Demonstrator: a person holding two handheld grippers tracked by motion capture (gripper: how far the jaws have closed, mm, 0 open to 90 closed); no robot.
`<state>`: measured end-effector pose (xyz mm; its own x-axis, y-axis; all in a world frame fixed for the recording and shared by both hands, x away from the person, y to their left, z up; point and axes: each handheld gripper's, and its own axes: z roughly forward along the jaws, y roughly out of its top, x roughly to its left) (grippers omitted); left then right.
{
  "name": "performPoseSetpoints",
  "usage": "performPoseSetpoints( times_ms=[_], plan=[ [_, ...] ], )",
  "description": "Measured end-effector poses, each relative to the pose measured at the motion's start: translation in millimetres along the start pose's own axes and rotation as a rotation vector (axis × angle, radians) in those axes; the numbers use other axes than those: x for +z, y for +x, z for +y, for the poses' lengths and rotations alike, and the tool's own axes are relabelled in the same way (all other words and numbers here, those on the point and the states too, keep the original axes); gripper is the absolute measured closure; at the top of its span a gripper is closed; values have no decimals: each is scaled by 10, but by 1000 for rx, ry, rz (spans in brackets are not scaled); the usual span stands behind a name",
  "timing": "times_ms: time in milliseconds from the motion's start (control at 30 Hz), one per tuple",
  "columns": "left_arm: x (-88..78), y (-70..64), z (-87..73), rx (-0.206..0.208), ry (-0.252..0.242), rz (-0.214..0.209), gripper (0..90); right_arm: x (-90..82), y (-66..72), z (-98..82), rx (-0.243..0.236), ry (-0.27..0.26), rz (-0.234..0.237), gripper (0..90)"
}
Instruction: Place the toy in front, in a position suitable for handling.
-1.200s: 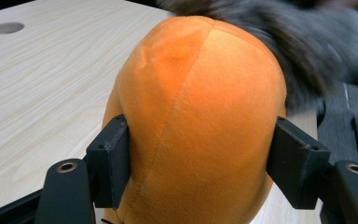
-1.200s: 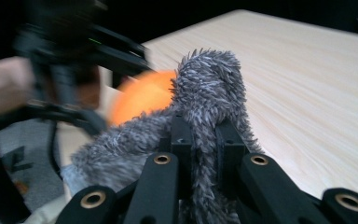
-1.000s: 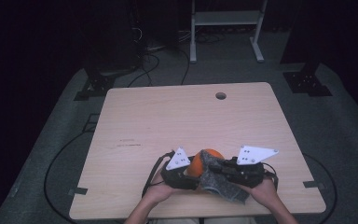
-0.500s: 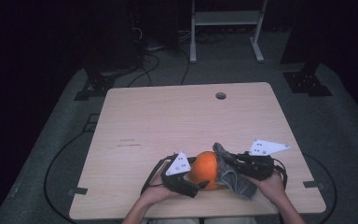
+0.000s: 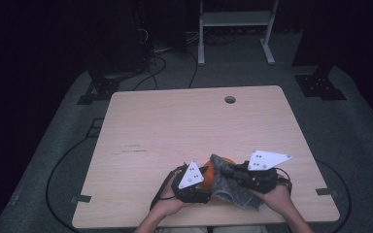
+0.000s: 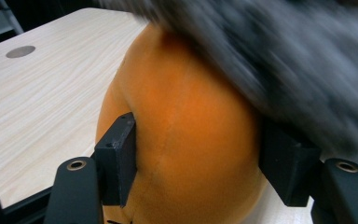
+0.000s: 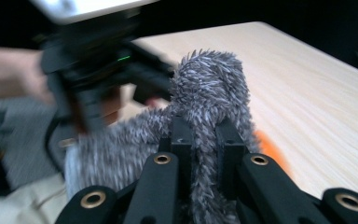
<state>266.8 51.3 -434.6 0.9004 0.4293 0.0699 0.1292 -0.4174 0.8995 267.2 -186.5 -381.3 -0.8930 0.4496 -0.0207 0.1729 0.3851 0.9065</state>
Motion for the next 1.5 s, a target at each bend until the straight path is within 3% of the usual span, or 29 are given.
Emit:
performPoseSetpoints(
  times_ms=[100,200,333,400,500,567,600,633,700,800,900,1033,1100,1333,1433,1500],
  plan=[
    [8,-37,3,36,7,-23,340,-92,-154,-74,53,-3,-44,805],
    [-9,10,13,39,-9,-82,289,-140,-231,-162,98,-9,-16,805],
    [35,80,-8,-15,-2,-41,136,-162,-249,-182,92,1,-8,806],
    [57,58,-38,3,-4,-55,196,-149,-219,-151,76,16,-8,807],
    [63,4,-35,40,14,-43,267,-88,-74,-62,37,45,25,807],
    [57,-45,-30,79,25,-41,298,-22,8,-1,38,45,79,808],
    [48,-71,-29,104,38,-36,308,5,33,19,27,55,81,808],
    [40,-73,-28,108,40,-36,326,41,60,41,5,74,55,808],
    [16,-66,-22,119,38,-43,350,30,6,30,22,58,32,808],
    [29,-76,-28,123,29,-50,361,-60,-157,-56,94,27,0,807],
    [31,-56,-31,99,12,-43,364,-146,-299,-167,138,16,-34,807],
    [12,72,-68,-14,-24,-43,371,-218,-418,-306,201,11,-48,807],
    [-5,134,-92,-69,-40,-41,371,-230,-437,-330,207,13,-50,808],
    [-36,279,-159,-208,-71,-33,359,-192,-299,-216,155,6,-27,810],
    [-27,301,-166,-236,-74,-29,356,-108,-154,-120,105,9,20,809],
    [-39,311,-174,-237,-69,-30,355,-60,-79,-87,58,24,3,809]
  ],
)
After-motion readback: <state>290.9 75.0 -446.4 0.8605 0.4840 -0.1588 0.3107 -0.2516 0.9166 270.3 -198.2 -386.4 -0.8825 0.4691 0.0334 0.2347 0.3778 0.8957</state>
